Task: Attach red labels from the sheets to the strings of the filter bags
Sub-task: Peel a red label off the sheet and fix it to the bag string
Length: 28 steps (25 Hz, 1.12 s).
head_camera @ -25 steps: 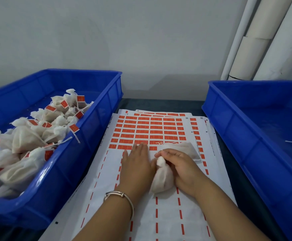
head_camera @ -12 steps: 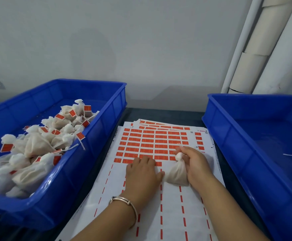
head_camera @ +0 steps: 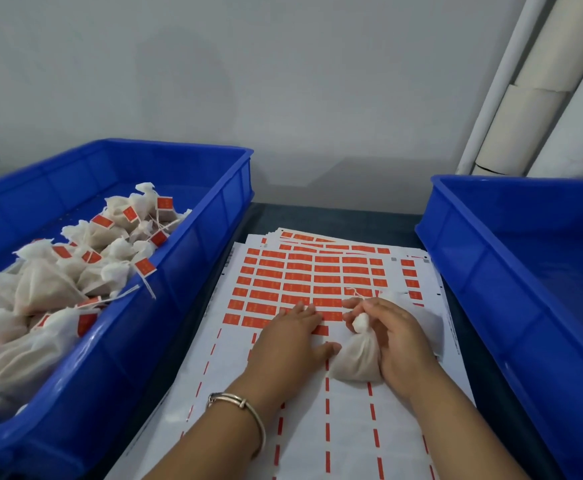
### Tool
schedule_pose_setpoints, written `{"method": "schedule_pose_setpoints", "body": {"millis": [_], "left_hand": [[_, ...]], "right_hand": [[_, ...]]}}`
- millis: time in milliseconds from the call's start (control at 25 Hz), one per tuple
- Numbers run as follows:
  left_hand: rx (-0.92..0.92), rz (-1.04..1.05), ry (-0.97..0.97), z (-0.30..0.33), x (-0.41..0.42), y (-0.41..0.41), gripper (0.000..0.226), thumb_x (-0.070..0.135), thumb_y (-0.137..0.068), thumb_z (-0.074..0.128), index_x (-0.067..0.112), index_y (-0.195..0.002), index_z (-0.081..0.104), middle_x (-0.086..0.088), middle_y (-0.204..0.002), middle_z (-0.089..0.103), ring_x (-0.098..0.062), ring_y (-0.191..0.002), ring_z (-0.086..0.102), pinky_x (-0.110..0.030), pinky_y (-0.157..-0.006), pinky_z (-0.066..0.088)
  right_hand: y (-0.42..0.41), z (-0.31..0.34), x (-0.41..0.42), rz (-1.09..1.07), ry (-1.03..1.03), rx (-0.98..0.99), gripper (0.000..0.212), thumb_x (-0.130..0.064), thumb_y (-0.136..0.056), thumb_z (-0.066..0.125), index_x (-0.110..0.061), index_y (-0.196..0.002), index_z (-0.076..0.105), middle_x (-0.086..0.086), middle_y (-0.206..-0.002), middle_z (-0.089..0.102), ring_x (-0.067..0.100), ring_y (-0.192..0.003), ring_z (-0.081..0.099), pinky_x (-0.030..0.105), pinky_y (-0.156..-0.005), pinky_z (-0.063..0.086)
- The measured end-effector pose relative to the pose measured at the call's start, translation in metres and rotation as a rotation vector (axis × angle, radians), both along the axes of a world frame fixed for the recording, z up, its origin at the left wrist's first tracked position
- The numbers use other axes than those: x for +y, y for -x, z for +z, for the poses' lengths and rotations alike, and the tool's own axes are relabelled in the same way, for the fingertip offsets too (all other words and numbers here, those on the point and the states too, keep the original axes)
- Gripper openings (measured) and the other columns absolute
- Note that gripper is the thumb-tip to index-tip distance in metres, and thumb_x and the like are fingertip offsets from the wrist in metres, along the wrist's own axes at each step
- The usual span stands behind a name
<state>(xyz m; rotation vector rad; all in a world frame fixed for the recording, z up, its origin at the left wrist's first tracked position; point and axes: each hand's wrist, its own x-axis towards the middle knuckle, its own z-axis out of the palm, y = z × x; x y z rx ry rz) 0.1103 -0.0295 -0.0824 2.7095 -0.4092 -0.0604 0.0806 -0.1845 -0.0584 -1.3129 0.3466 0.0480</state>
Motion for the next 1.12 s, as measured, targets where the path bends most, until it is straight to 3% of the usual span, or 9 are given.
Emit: {"method": "schedule_pose_setpoints", "body": {"millis": [400, 560, 800, 960, 1120], "left_hand": [[-0.048, -0.021, -0.009, 0.008, 0.000, 0.003, 0.052, 0.056, -0.086, 0.052, 0.032, -0.132, 0.051, 0.011, -0.143, 0.044, -0.016, -0.126, 0.047, -0.033, -0.099, 0.039], [-0.105, -0.072, -0.025, 0.011, -0.001, 0.008, 0.039, 0.050, -0.091, 0.047, 0.029, -0.121, 0.061, 0.008, -0.128, 0.059, -0.015, -0.106, 0.060, -0.026, -0.086, 0.044], [-0.172, -0.087, -0.047, 0.012, -0.003, 0.007, 0.036, 0.044, -0.096, 0.040, 0.031, -0.123, 0.060, 0.011, -0.130, 0.057, -0.013, -0.108, 0.060, -0.027, -0.089, 0.045], [-0.155, -0.020, 0.062, 0.011, 0.002, 0.007, 0.028, 0.041, -0.095, 0.046, 0.030, -0.109, 0.068, 0.009, -0.105, 0.069, -0.009, -0.083, 0.062, -0.017, -0.078, 0.044], [-0.111, 0.057, 0.145, 0.012, 0.004, 0.006, 0.026, 0.045, -0.090, 0.054, 0.029, -0.101, 0.071, 0.010, -0.095, 0.069, -0.007, -0.074, 0.059, -0.013, -0.069, 0.041]], "right_hand": [[-0.001, -0.002, -0.006, 0.111, -0.133, -0.115, 0.035, -0.025, -0.097, 0.048, -0.019, -0.078, 0.076, 0.006, -0.089, 0.072, 0.016, -0.075, 0.070, 0.029, -0.065, 0.055], [0.000, 0.000, -0.005, 0.121, -0.125, -0.135, 0.039, -0.023, -0.098, 0.046, -0.019, -0.070, 0.074, 0.005, -0.088, 0.072, 0.014, -0.074, 0.069, 0.029, -0.066, 0.054], [0.000, 0.002, -0.006, 0.114, -0.181, -0.145, 0.038, -0.021, -0.098, 0.046, -0.016, -0.072, 0.073, 0.006, -0.086, 0.071, 0.014, -0.074, 0.069, 0.028, -0.064, 0.055], [0.000, 0.002, -0.006, 0.127, -0.185, -0.147, 0.039, -0.021, -0.097, 0.047, -0.016, -0.069, 0.074, 0.005, -0.086, 0.072, 0.016, -0.080, 0.070, 0.029, -0.068, 0.056], [0.001, 0.002, -0.005, 0.131, -0.191, -0.145, 0.032, -0.022, -0.093, 0.051, -0.015, -0.072, 0.075, 0.004, -0.094, 0.073, 0.018, -0.089, 0.071, 0.030, -0.071, 0.057]]}}
